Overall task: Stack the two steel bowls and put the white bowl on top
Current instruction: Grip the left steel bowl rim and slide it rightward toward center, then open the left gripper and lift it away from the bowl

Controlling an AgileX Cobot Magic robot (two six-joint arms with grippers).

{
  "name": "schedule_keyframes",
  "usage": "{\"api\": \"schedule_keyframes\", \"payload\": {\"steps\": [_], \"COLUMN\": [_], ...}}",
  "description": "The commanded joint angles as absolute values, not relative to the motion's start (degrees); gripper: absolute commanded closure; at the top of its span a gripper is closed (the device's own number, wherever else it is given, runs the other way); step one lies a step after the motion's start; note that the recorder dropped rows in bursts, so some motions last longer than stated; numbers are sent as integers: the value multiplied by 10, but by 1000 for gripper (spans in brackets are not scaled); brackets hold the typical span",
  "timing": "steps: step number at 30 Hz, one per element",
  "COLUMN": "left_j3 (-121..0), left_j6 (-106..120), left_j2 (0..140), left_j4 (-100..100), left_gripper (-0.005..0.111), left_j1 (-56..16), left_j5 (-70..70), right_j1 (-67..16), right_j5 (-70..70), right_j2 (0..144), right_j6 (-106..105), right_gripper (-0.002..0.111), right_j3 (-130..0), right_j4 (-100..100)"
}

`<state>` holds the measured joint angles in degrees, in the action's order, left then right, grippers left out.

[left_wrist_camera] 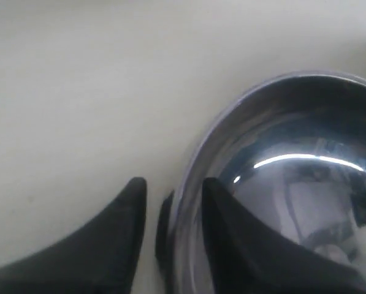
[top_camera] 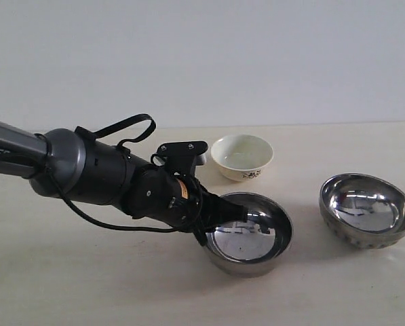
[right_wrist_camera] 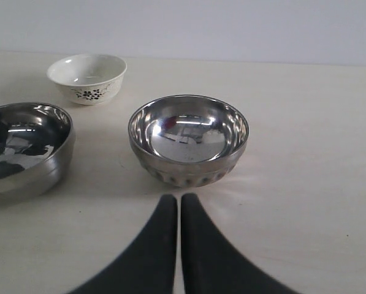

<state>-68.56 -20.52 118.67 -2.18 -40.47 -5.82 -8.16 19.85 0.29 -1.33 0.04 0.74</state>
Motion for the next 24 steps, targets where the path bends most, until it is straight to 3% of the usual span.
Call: {"api": "schedule_keyframes", "payload": {"steps": [1,15,21,24], "left_j3": [-689,-710,-710,-710], "left_j6": [-210,-171,-105,-97], "left_j2": [1185,1083,1073,1073], "left_j4": [-25,-19,-21,-17], "left_gripper": [64,64,64,75], "left_j1": [-403,-403,-492,-506], "left_j5": [-58,-70,-55,-59], "right_j1": [-80,-80,-80,-80], "right_j5": [196,196,196,197], "right_j2": [0,0,0,0], "right_j6": [-14,-14,-14,-14], "right_gripper": [108,108,108,108], "right_j3": [0,0,0,0], "right_j4": [7,7,7,7]}}
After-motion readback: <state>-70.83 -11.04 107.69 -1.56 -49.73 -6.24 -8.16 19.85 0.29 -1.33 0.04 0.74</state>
